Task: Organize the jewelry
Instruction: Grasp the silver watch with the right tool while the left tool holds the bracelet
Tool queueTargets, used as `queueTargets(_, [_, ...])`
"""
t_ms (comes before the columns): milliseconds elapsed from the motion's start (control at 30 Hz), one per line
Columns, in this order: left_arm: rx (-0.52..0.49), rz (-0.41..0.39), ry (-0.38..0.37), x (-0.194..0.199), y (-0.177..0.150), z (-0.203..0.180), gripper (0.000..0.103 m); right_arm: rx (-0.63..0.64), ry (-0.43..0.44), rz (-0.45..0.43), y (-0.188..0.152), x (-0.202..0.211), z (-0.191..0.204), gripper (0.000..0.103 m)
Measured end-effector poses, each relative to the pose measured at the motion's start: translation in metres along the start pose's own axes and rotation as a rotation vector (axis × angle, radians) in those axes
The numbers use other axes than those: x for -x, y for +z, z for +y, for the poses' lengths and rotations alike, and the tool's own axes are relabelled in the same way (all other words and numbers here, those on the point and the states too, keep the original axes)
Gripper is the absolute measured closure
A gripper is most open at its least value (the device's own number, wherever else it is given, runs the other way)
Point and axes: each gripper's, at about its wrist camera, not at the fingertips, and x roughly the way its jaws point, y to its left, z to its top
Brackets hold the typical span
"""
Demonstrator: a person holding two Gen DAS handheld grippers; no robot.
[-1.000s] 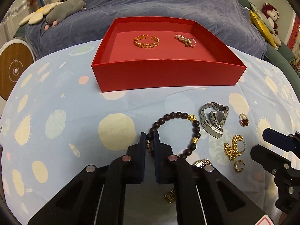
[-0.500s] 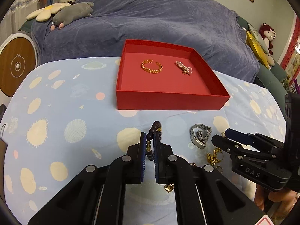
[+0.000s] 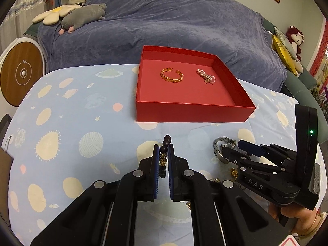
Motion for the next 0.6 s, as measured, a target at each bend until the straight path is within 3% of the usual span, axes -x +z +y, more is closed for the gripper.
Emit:
queueTargets(567, [-0.012,0.008,0.018,-0.0057,-0.0022,-0.0036,0.098,0.016,0.015,0.004,-0.0006,-0.0005,0.0014,0.076])
queueTargets(600, [-0.014,0.008,0.020,-0.0061,-0.0024,-0.0040,0.098,0.014,0.015,0.001,-0.0009,0.0007,0.0012,0.081])
